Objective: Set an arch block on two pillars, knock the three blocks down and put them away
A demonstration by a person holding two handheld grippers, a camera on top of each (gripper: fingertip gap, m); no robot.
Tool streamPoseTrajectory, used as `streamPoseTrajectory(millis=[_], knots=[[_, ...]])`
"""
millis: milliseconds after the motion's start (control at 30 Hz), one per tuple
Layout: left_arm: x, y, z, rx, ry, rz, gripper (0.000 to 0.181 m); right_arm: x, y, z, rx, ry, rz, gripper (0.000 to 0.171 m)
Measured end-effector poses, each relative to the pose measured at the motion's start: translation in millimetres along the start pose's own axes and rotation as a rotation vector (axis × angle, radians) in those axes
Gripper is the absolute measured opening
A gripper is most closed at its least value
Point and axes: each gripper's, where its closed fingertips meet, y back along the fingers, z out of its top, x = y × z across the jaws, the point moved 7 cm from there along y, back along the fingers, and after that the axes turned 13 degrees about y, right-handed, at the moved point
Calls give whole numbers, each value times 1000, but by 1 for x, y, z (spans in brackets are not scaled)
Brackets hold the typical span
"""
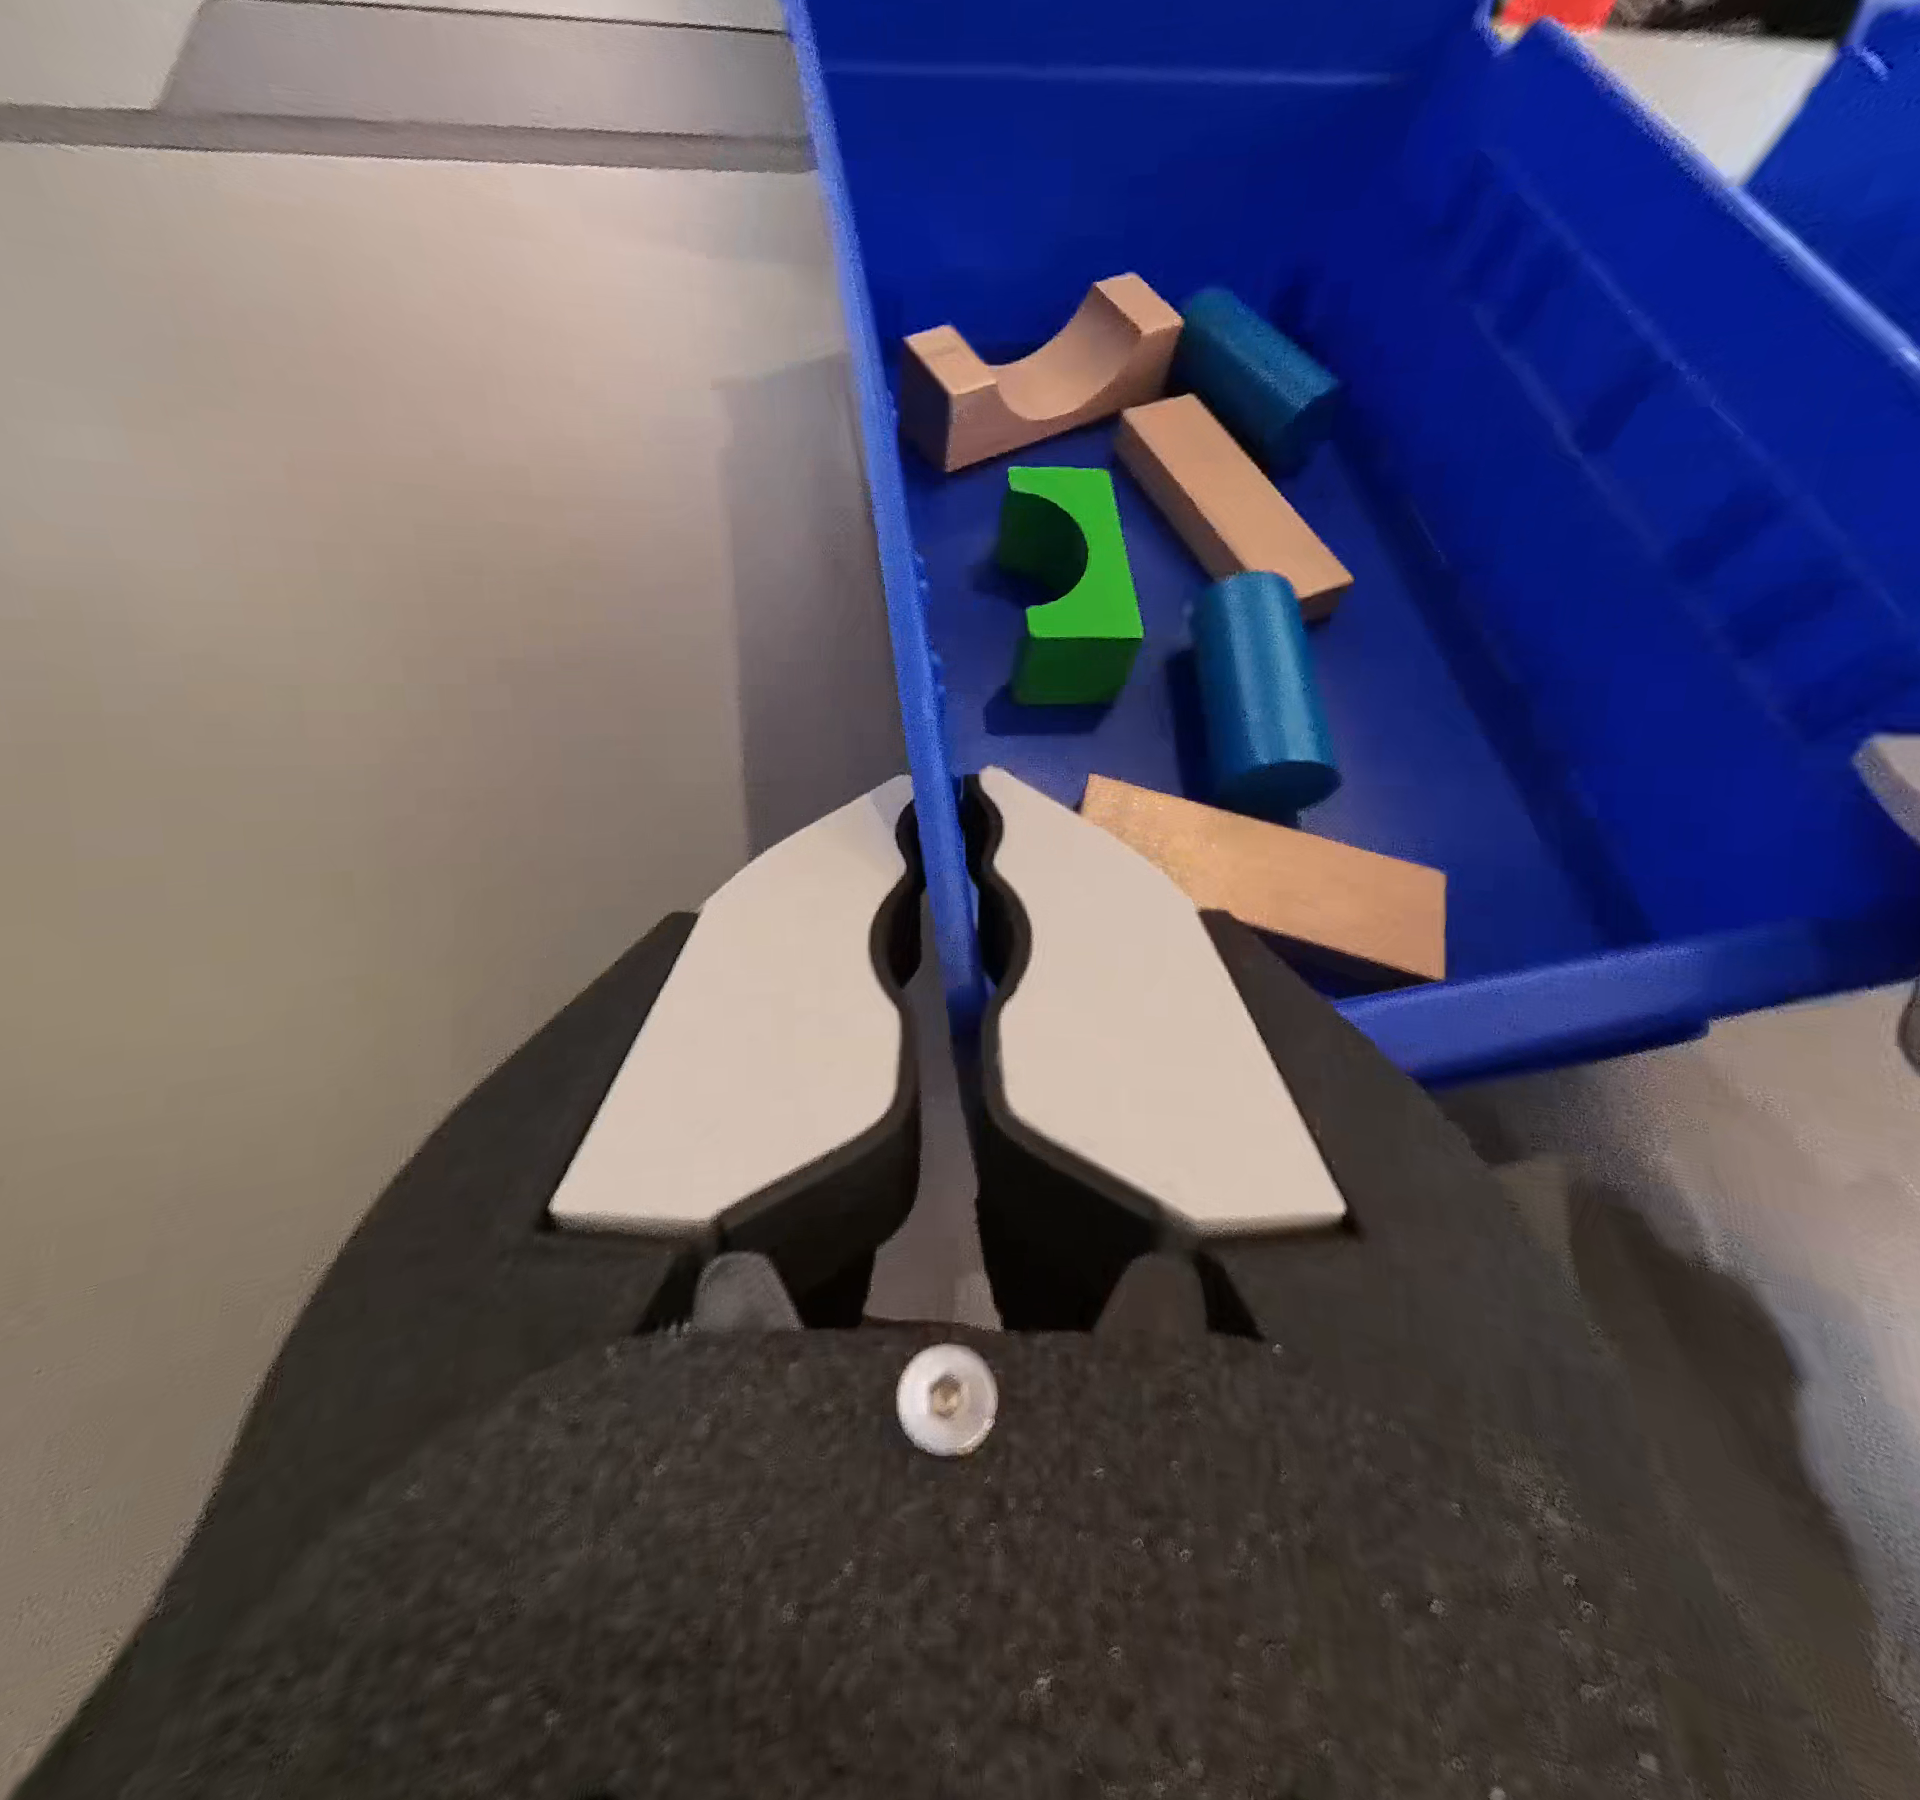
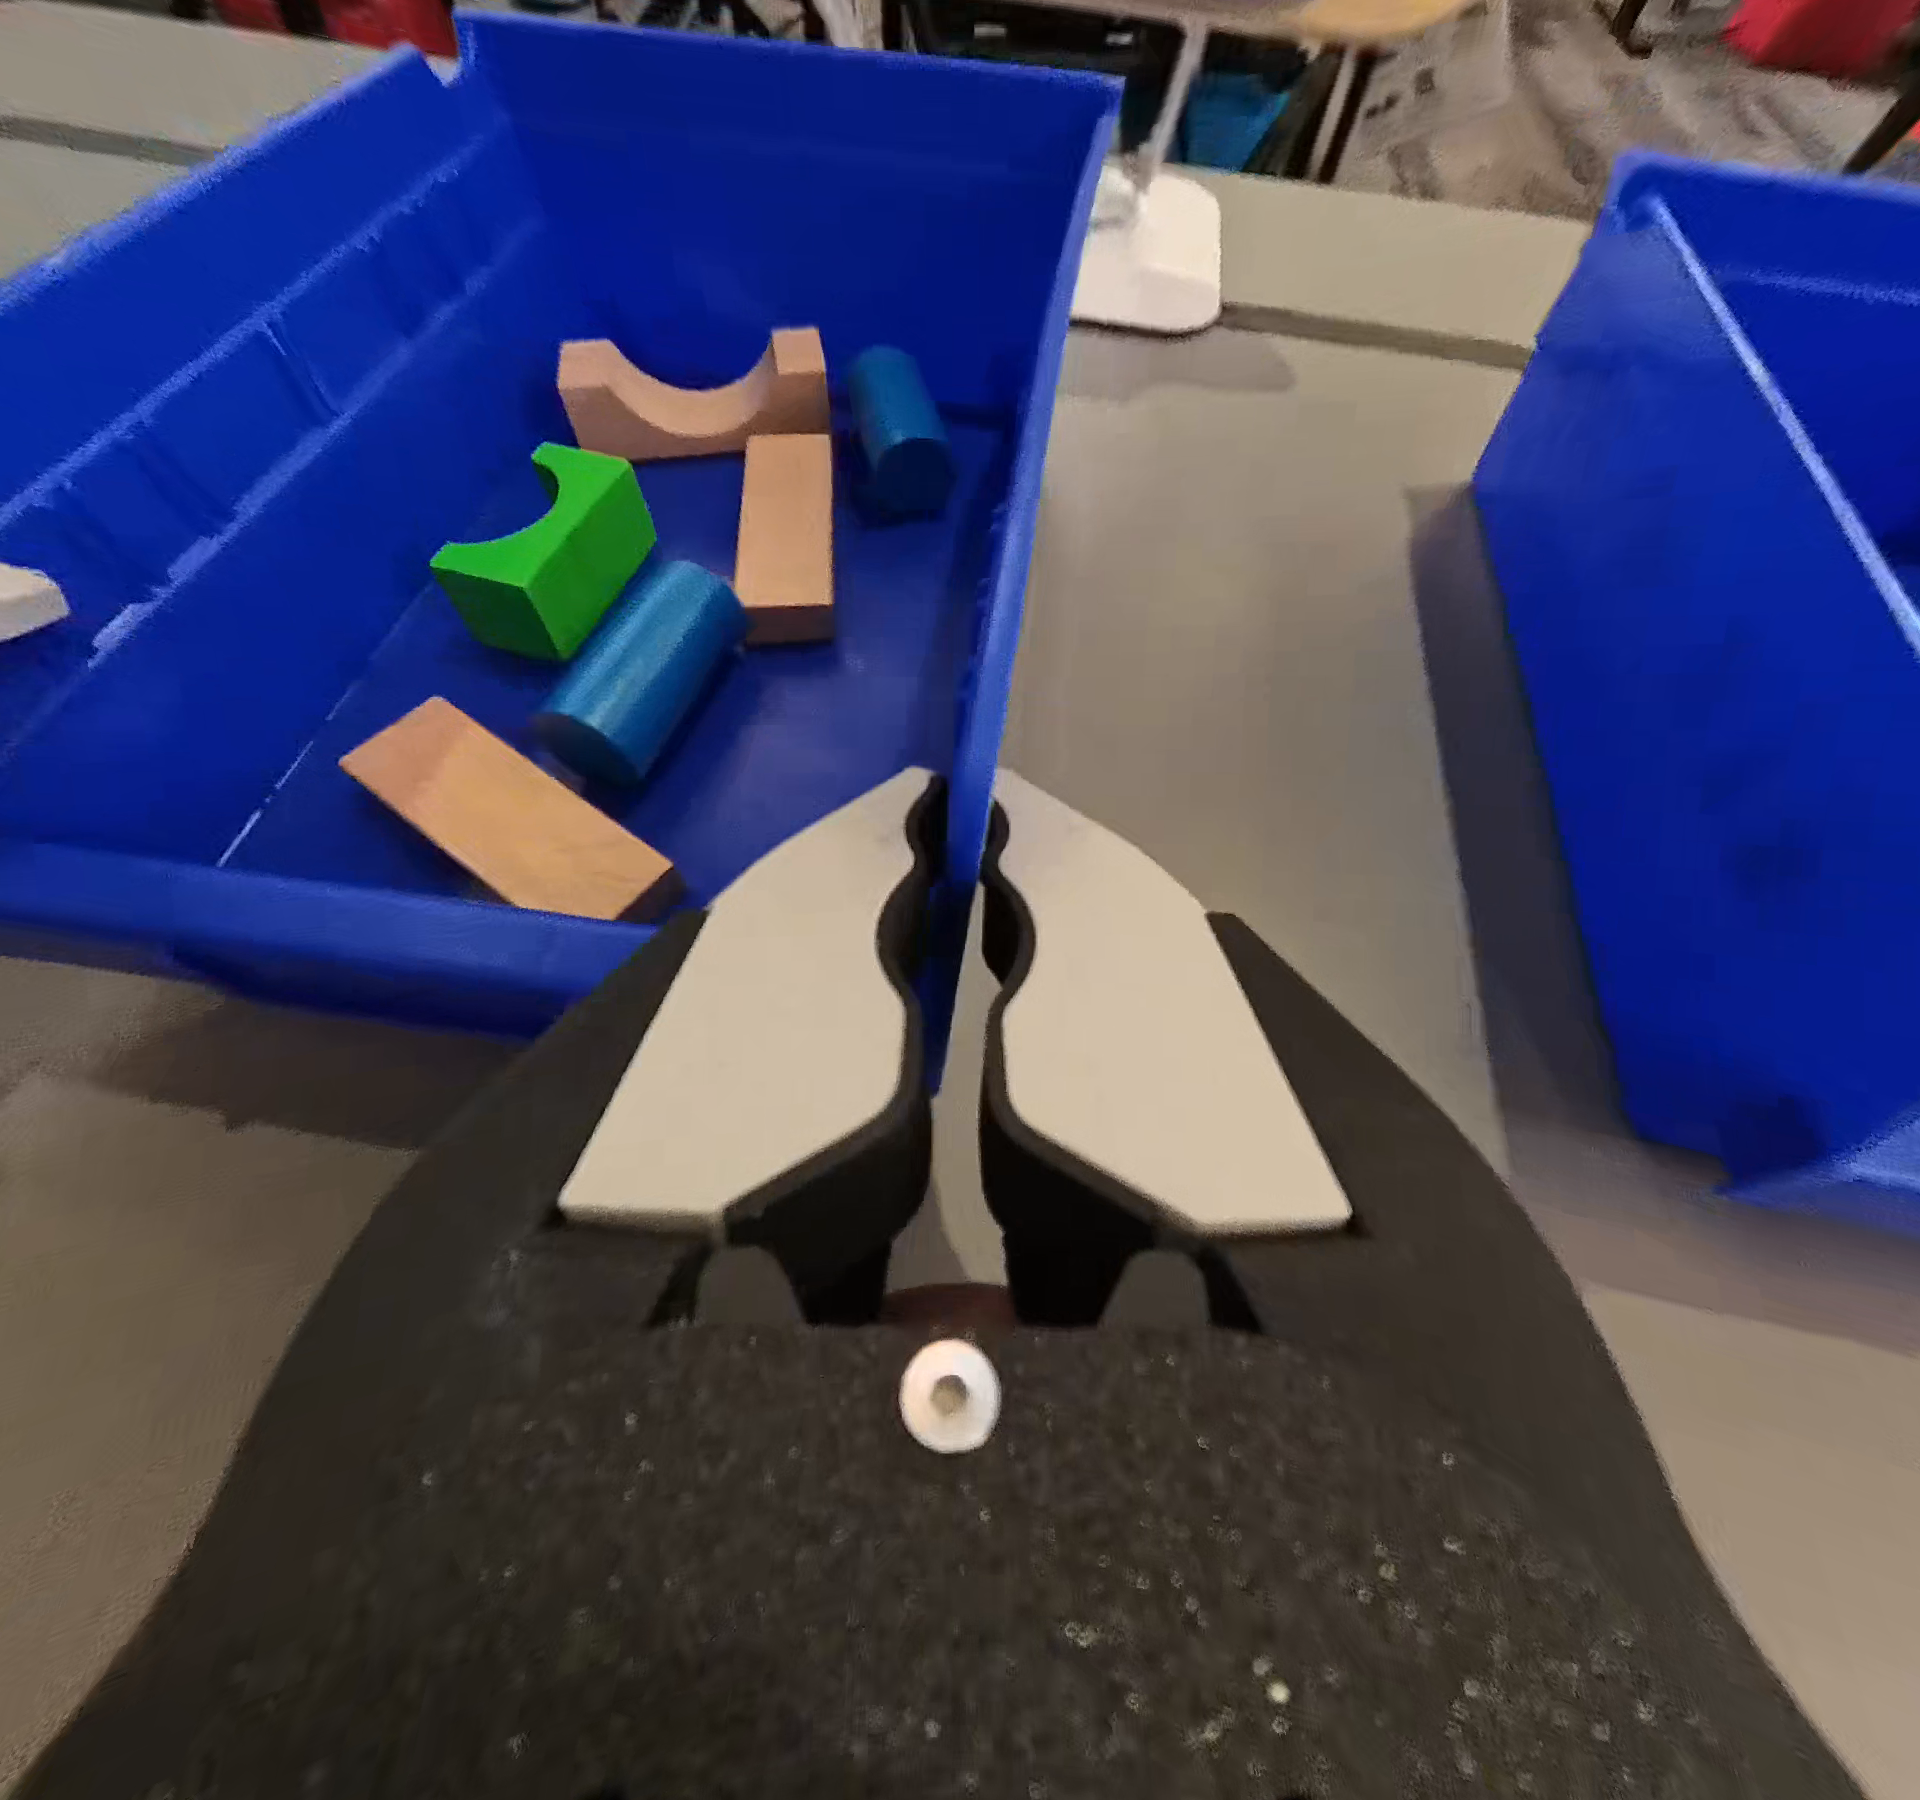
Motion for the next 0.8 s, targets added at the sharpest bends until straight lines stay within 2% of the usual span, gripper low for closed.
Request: streamPoseTrajectory(millis=[133, 267, 367, 467, 533, 600, 700, 733, 800], knots=[[60, 20, 34, -63, 53, 55, 4, 56, -7, 46, -98, 29, 14, 4], [133, 41, 71, -97, 15, 122, 4, 130, -31, 80, -123, 9, 86, 4], [181, 42, 78, -78, 23, 142, 4, 175, -48, 94, -114, 10, 102, 4], [215, 29, 71, -17, 53, 137, 4, 203, -62, 98, -62, 1, 100, 4], [231, 22, 68, -65, 92, 151, 5, 219, -72, 90, -5, -9, 144, 5], [239, 20, 71, -92, 128, 161, 5, 227, -76, 85, -82, -33, 179, 8], [239, 19, 73, -74, 112, 181, 5, 228, -75, 87, -65, 14, 212, 10], [237, 22, 73, -63, 114, 174, 10, 226, -73, 88, -49, 43, 245, 11], [230, 42, 80, -105, 127, 191, 31, 214, -58, 90, -59, 71, 352, 24]])
